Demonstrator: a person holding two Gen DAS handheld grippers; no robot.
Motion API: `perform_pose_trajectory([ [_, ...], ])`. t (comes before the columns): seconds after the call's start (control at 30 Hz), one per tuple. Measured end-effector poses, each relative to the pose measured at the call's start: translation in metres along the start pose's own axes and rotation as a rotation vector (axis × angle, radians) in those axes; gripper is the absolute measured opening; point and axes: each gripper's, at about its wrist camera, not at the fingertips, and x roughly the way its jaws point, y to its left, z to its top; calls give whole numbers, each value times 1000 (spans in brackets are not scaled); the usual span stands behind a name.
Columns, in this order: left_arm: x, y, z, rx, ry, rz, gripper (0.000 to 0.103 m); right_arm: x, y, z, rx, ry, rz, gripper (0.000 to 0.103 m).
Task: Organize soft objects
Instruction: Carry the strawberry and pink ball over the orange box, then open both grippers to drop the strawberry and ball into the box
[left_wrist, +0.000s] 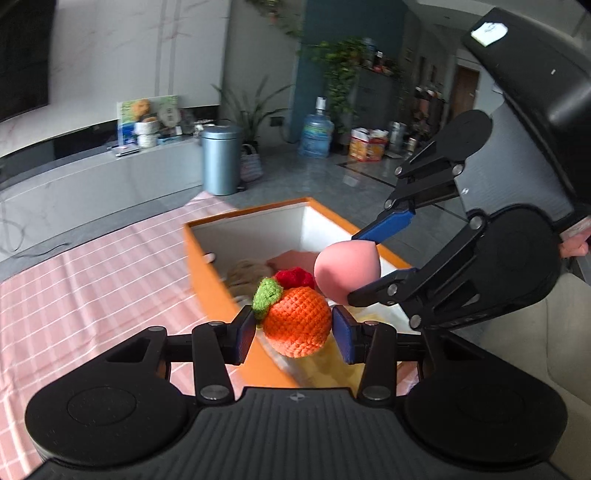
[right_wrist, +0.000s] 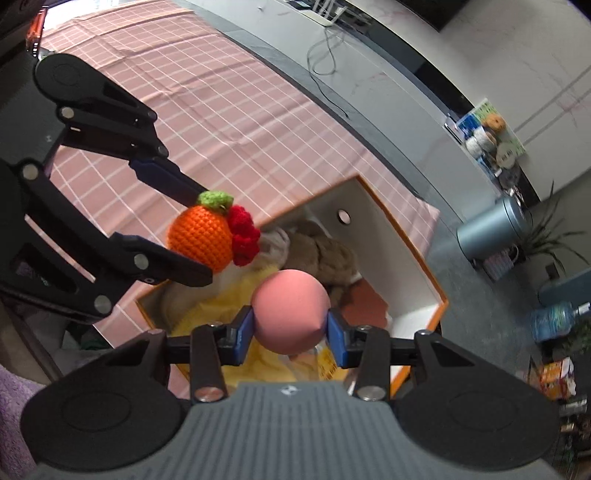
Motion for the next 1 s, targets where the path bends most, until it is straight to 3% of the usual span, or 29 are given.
perform_pose_trajectory([
  [0.37, 77, -27, 13, 157, 99, -70, 51, 49, -30, -44, 69, 63, -39, 42],
  [0.53, 106, -36, 9, 226, 147, -59, 51, 71, -39, -55, 71, 85, -43, 43],
  [1.0, 148, -39, 1, 290, 234, -38, 52, 107, -49, -69, 46, 107, -28, 45],
])
